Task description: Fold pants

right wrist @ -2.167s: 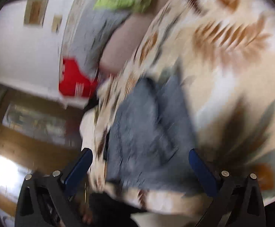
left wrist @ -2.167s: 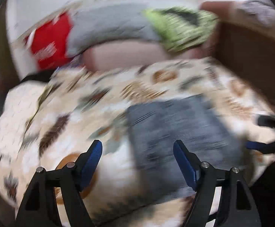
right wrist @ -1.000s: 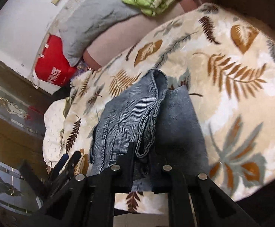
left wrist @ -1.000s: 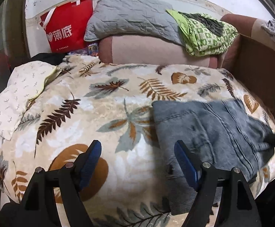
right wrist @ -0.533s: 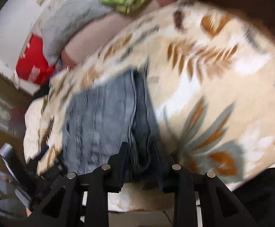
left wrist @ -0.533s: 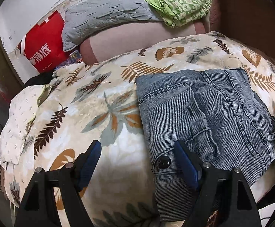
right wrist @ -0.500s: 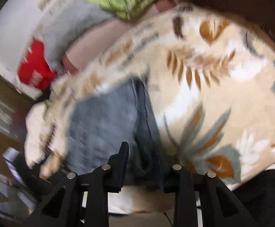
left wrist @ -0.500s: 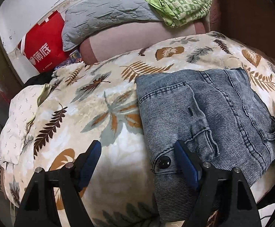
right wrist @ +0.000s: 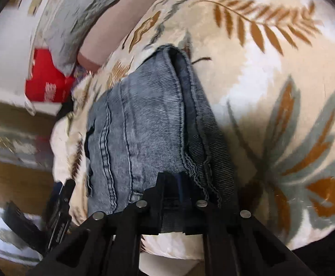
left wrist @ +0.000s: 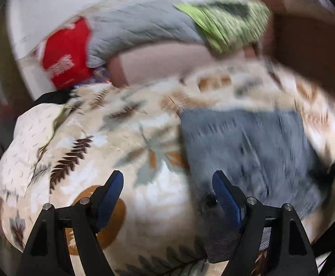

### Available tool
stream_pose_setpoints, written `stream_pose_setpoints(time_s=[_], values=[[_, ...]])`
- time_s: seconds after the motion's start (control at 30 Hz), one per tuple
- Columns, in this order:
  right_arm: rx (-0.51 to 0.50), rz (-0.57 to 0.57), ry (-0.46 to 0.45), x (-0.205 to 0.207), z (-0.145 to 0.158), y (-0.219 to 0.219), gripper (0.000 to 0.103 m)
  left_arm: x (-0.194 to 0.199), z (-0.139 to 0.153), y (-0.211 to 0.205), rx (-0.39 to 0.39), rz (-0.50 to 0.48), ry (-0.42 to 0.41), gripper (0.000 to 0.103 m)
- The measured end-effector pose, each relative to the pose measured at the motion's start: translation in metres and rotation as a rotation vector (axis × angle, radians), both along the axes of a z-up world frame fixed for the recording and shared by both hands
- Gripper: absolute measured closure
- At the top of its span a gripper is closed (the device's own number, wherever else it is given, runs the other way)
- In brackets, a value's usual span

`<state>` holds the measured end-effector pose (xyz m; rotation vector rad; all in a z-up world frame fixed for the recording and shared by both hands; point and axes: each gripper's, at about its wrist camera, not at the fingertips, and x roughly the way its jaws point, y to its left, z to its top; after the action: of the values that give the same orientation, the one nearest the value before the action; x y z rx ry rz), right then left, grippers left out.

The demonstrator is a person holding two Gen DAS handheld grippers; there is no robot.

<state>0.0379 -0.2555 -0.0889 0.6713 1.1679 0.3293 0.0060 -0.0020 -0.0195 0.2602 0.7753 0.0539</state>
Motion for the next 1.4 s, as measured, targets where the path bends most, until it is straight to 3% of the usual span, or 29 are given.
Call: stream_pose_setpoints(time_s=[0.03,0.13,0.17,0.27,0.37,0.4,0.43,0.5,0.57,0.63,0.7,0.77,0.83,0.93,1.0,1.07,1.1,1.13,1.27,1.37,1.4], values=[[-0.043,0.015,-0.012,0.001,0.009,0.005,0.089,0.003,-0.016,-0.01,0.06,-0.036,0.049,0.023],[-0.109,0.035,-0.125,0.004,0.052,0.02,0.085,-0.005,-0.02,-0.019,0.12,-0.034,-0.016,0.023],[-0.108,0.046,-0.16,0.01,0.065,0.024,0.077,-0.004,-0.02,-0.021,0.129,-0.038,-0.014,0.023],[-0.054,0.102,-0.225,0.041,0.09,0.043,0.037,-0.002,-0.021,-0.017,0.101,-0.037,-0.002,0.023],[0.073,0.162,-0.179,0.079,0.077,0.053,0.037,-0.002,-0.021,-0.015,0.082,-0.038,0.003,0.023],[0.059,0.174,-0.131,0.093,0.064,0.058,0.038,-0.002,-0.021,-0.014,0.075,-0.041,0.005,0.023],[-0.034,0.163,-0.077,0.104,0.046,0.058,0.043,-0.001,-0.019,-0.014,0.058,-0.049,0.005,0.023],[-0.041,0.126,0.034,0.115,0.007,0.047,0.097,-0.001,-0.015,-0.01,0.031,-0.054,0.006,0.023],[-0.003,0.105,0.026,0.109,0.001,0.038,0.098,-0.007,-0.003,0.002,-0.034,-0.05,-0.03,0.023],[-0.072,0.139,-0.009,0.104,0.009,0.046,0.098,-0.011,0.006,0.011,-0.078,-0.022,-0.077,0.023],[-0.111,0.148,-0.018,0.101,0.013,0.05,0.098,-0.009,0.004,0.015,-0.104,-0.008,-0.062,0.023],[-0.158,0.159,-0.031,0.096,0.023,0.057,0.094,0.001,-0.022,0.003,-0.054,-0.055,0.066,0.023],[-0.207,0.18,-0.06,0.087,0.034,0.061,0.092,-0.008,-0.027,-0.005,0.011,-0.065,0.0,0.023],[-0.265,0.213,-0.142,0.06,0.056,0.064,0.084,-0.006,-0.023,-0.007,0.017,-0.065,0.016,0.023],[-0.281,0.209,-0.163,0.042,0.057,0.061,0.066,-0.005,-0.024,-0.002,-0.026,-0.05,0.029,0.023],[-0.39,0.217,-0.107,0.037,0.034,0.062,0.047,-0.004,-0.023,0.0,-0.054,-0.054,0.038,0.023],[-0.415,0.251,-0.093,0.034,0.014,0.064,0.046,-0.005,-0.02,0.001,-0.062,-0.054,0.04,0.023],[-0.416,0.241,-0.14,0.03,0.016,0.064,0.047,-0.006,-0.017,0.004,-0.073,-0.051,0.029,0.023],[-0.489,0.218,-0.162,0.021,0.038,0.072,0.047,-0.012,0.004,0.022,-0.169,-0.001,-0.06,0.023],[-0.47,0.224,-0.249,0.004,0.061,0.076,0.046,-0.006,0.001,0.028,-0.186,0.022,-0.035,0.023],[-0.455,0.225,-0.254,-0.001,0.061,0.077,0.042,-0.004,-0.002,0.029,-0.186,0.029,-0.019,0.023]])
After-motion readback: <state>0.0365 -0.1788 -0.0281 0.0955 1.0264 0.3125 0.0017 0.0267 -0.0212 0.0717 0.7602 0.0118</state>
